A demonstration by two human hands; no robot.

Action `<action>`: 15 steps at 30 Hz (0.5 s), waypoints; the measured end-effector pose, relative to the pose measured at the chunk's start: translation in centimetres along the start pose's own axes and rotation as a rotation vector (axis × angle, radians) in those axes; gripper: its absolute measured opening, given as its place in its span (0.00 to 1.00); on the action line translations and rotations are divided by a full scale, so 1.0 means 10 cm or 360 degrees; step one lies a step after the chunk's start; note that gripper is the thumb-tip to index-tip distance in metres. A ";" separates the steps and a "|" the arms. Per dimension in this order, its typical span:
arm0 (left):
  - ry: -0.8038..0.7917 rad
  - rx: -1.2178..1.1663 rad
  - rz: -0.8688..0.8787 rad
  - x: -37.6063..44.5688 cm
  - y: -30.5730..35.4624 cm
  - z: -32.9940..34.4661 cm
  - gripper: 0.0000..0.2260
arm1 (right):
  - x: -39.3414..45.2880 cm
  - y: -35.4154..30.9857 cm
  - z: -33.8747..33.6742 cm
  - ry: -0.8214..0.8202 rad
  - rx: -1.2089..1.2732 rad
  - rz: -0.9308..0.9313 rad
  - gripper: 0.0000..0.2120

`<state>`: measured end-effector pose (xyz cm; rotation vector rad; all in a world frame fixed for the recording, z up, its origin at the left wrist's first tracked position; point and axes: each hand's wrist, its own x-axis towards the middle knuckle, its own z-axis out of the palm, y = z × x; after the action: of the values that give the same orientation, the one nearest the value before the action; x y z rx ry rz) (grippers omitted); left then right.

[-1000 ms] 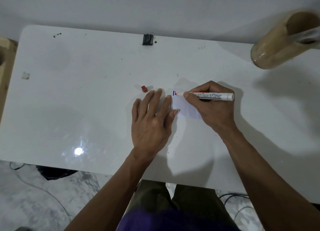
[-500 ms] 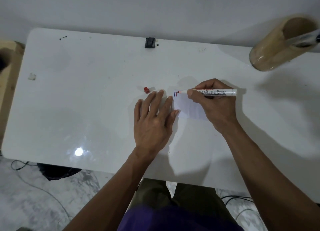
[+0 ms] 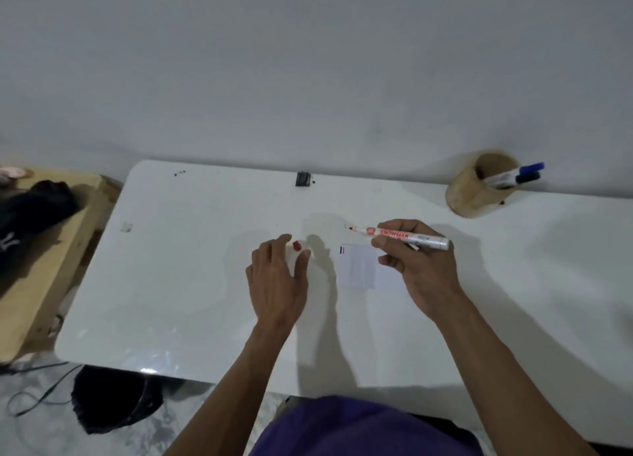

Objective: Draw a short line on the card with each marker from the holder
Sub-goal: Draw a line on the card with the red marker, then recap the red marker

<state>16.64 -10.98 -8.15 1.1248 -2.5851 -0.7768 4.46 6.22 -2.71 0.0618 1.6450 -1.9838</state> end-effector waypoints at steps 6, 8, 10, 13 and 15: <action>-0.0197 0.0191 0.0078 0.27 0.00 0.01 0.13 | -0.16 -0.01 0.06 0.0148 -0.0066 -0.0006 0.09; -0.0174 0.0199 0.0056 0.29 -0.02 0.03 0.11 | -0.18 -0.02 0.09 0.0182 -0.0089 0.0001 0.07; -0.0154 0.0038 -0.0024 0.29 -0.01 -0.01 0.09 | -0.19 -0.06 0.13 0.0210 -0.0096 -0.0003 0.05; -0.0141 -0.0610 -0.0293 0.23 0.12 -0.21 0.06 | -0.23 -0.14 0.23 0.0236 -0.0128 -0.0064 0.03; -0.0181 -0.1180 -0.0573 0.14 0.28 -0.38 0.06 | -0.29 -0.19 0.33 0.0237 -0.0161 -0.0155 0.04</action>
<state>15.46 -11.92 -3.44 1.2979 -1.8698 -1.7255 7.07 4.47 0.87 0.0955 1.8730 -2.0059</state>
